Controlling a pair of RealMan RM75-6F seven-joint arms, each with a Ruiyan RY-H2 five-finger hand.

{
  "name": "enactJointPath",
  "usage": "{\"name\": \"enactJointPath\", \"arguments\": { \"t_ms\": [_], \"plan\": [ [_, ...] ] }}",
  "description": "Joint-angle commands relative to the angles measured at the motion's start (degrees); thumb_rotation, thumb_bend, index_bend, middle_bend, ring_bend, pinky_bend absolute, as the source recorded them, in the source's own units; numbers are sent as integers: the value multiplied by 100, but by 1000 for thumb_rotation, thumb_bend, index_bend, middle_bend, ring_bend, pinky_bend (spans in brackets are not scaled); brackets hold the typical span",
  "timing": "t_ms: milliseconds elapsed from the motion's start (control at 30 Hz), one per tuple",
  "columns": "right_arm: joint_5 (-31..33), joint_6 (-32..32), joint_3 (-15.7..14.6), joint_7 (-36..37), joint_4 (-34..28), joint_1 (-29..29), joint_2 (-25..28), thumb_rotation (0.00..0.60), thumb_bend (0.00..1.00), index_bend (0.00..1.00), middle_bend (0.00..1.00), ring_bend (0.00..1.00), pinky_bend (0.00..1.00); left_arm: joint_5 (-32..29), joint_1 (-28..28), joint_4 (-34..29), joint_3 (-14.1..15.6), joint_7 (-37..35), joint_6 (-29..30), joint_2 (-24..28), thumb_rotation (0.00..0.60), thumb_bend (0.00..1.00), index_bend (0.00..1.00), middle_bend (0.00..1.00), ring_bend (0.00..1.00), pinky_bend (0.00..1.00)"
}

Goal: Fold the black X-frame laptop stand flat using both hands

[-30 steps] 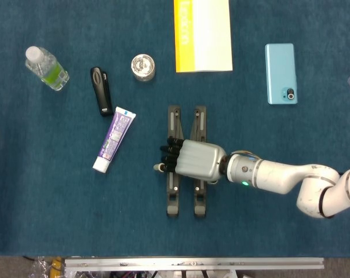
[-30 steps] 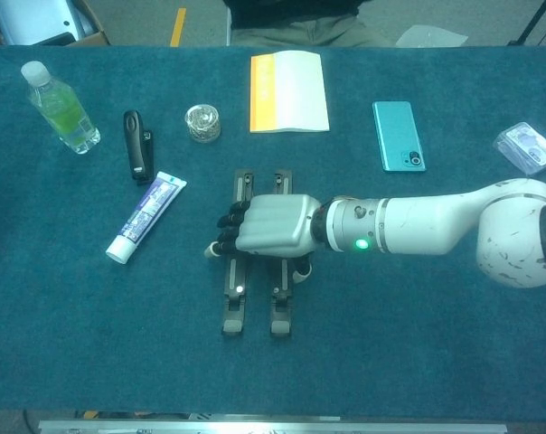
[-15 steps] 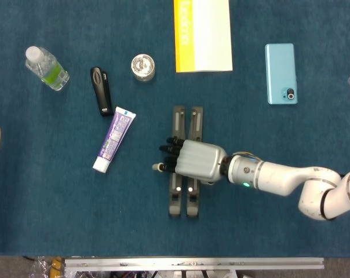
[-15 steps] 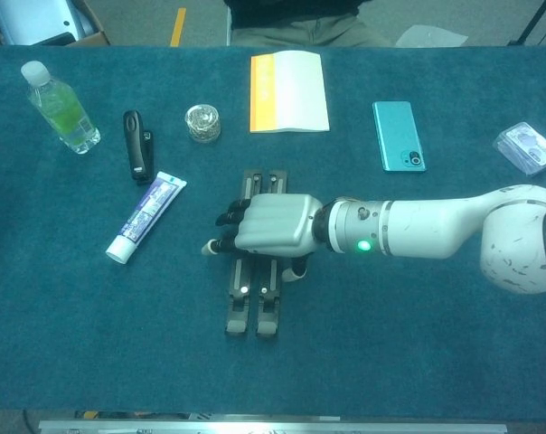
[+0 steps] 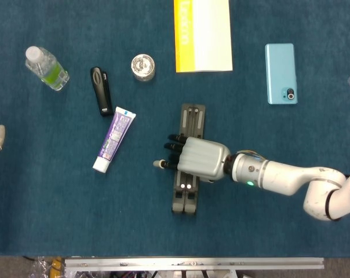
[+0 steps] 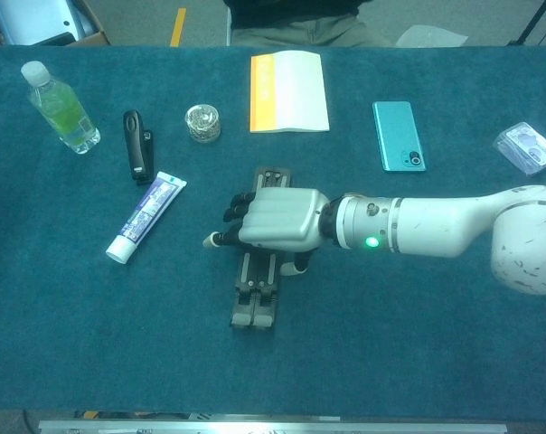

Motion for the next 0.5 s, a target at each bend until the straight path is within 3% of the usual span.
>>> {"name": "enactJointPath", "arguments": {
  "t_ms": [33, 167, 500],
  "plan": [
    [50, 109, 24, -5, -107, -64, 84, 600, 254, 0, 176, 38, 96, 5, -10, -5, -5, 17, -14, 2, 600, 404, 0, 0, 0, 0],
    [154, 382, 90, -77, -284, -230, 245, 600, 253, 0, 55, 0, 96, -1, -29, -7, -33, 45, -21, 1, 600, 403, 0, 0, 0, 0],
    [712, 1803, 173, -312, -864, -1293, 1086, 600, 253, 0, 40, 0, 99, -82, -38, 259, -168, 122, 101, -111, 600, 403, 0, 0, 0, 0]
  ]
}}
